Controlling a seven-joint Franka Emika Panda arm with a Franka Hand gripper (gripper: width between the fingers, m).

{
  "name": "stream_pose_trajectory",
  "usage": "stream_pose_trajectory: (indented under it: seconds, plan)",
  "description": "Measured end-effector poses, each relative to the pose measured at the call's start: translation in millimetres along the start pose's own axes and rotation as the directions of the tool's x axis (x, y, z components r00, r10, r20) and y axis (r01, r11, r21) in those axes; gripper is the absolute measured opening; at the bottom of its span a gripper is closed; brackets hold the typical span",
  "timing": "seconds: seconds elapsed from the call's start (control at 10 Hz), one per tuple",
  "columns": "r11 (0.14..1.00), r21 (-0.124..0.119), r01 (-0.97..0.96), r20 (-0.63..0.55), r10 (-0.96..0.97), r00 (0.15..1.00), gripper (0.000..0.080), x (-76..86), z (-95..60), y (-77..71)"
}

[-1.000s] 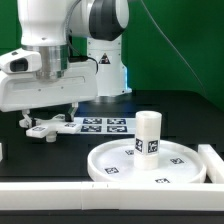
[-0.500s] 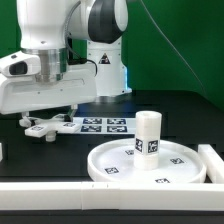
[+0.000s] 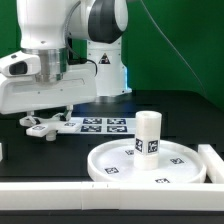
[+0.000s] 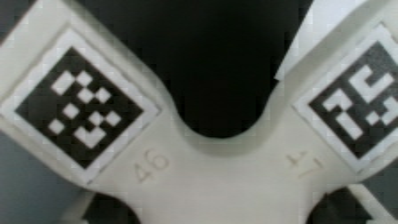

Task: Assemble round table

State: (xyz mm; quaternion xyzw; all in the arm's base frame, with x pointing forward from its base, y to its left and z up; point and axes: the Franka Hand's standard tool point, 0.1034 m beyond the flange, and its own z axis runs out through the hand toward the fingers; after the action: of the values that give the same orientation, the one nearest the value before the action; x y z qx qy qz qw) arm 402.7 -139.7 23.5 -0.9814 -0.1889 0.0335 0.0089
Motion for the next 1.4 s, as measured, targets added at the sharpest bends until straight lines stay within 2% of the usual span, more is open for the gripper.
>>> stream_pose_trajectory:
  seconds: [0.2,0.3,0.5,0.9,1.0,1.4]
  plan:
    - [1.0,0.005,-0.006,0.001,0.006,1.0,0.0453,1.3,-1.4,-1.2]
    - [0.999,0.019,-0.031,-0.004,0.031,1.0,0.0453,10.8,-12.7,-5.2]
    - [0.996,0.021,-0.092,-0.035,0.093,0.995,0.0453,32.7,-35.2,-16.5]
    - [0.979,0.042,-0.197,-0.061,0.2,0.978,0.0455,85.9,-57.5,-43.2]
    - [0.975,0.051,-0.216,-0.057,0.219,0.974,0.0455,94.1,-61.0,-50.3]
    - [0.975,0.054,-0.216,-0.055,0.219,0.974,0.0455,95.5,-60.8,-50.9]
